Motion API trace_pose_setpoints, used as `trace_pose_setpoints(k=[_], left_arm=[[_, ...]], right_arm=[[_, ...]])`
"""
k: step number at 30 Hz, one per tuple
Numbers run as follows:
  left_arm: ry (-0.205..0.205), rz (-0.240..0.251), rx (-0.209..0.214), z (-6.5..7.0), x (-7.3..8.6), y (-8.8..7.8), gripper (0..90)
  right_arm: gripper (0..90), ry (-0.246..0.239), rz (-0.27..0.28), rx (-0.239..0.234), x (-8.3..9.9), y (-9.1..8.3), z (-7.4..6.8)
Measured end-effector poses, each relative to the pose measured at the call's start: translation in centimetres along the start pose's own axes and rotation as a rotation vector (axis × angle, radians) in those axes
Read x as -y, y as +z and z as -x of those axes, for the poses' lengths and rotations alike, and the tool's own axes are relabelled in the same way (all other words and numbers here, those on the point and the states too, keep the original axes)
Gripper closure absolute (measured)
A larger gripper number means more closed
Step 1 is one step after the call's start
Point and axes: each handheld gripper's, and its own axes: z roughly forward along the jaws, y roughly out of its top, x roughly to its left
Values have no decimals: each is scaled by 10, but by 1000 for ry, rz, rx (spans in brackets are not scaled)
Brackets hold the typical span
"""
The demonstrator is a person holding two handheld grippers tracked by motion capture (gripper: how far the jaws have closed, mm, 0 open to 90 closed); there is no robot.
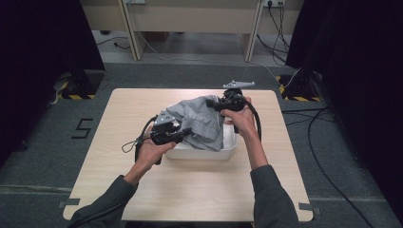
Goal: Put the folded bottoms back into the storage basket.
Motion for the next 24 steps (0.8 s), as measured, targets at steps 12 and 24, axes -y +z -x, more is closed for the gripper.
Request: trace_pose_setpoints(k=[12,24], left_arm=[[18,-48,-24,-3,13,14,710],[2,-85,-37,-6,22,23,701]], right_arm=[[700,12,-48,46,17,14,7],[689,25,-104,73,26,25,11]])
